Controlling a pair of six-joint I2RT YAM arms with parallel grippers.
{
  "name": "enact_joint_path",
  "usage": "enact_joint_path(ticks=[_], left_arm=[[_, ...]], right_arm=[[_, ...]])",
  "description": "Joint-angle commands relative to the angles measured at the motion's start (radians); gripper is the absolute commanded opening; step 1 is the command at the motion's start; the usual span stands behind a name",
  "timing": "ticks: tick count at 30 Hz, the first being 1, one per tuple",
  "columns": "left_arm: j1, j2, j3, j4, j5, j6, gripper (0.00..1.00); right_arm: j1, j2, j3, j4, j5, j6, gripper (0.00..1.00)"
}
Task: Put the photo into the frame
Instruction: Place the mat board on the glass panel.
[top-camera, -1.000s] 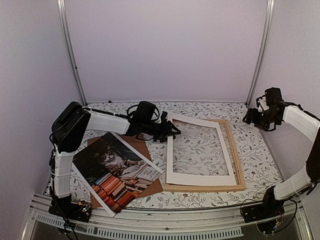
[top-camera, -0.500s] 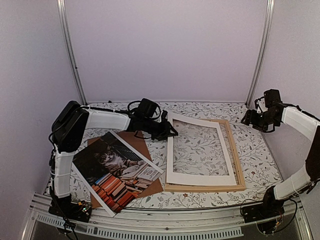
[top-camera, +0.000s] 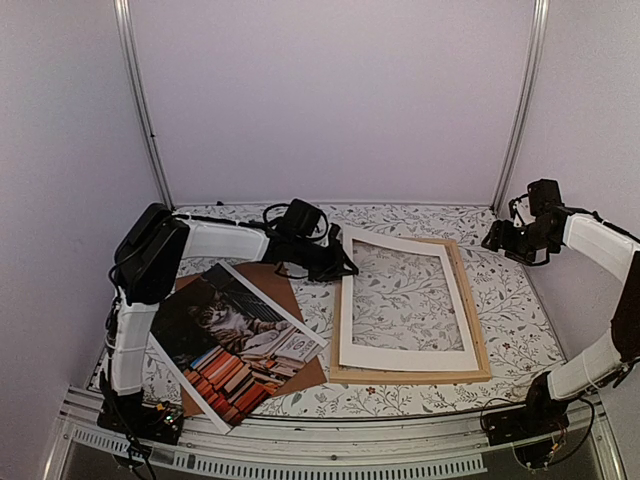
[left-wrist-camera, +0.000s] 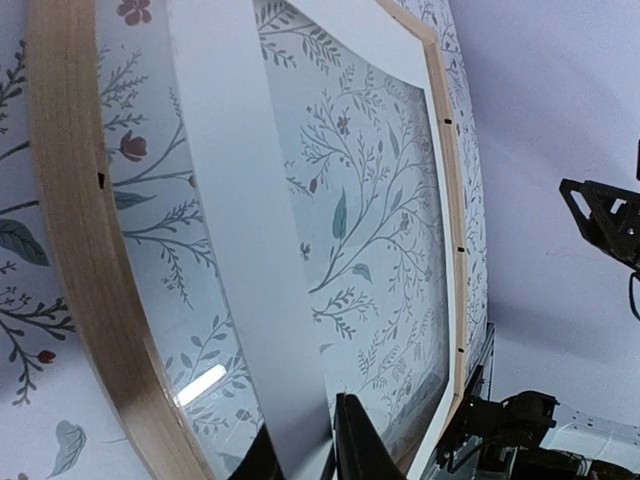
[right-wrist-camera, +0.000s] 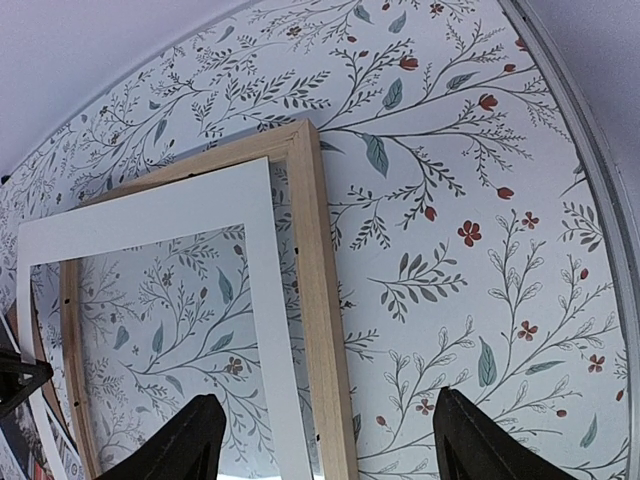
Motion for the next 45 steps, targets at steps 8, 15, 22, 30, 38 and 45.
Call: enact_joint_path(ticks=[8,15,22,30,38,45], left_arm=[[-0.018,0.061,0.076,0.004,0.009,-0.012,0.16],[-0.028,0.083,0.098,-0.001,0.013,-0.015,0.17],[-0.031,0.087,0.097,-0.006,0.010,-0.013,0.20],[-0.031,0.064,0.096,-0.049,-0.028,0.025,0.40],[-0.031,0.052,0.102,-0.087,-0.043,0.058,0.64],[-0.032,0.051,0.121,-0.130,-0.042,0.085,0.75]], right_arm=[[-0.002,0.003,-0.018,0.019,-0.018,-0.003,0.75],[-0.002,0.008,-0.026,0.025,-0.020,-0.003,0.75],[-0.002,0.012,-0.028,0.031,-0.027,-0.003,0.76],[-0.002,0.011,-0.031,0.037,-0.035,-0.004,0.76],[-0.001,0.011,-0.041,0.045,-0.044,-0.006,0.76],[-0.001,0.011,-0.047,0.050,-0.049,-0.005,0.76]])
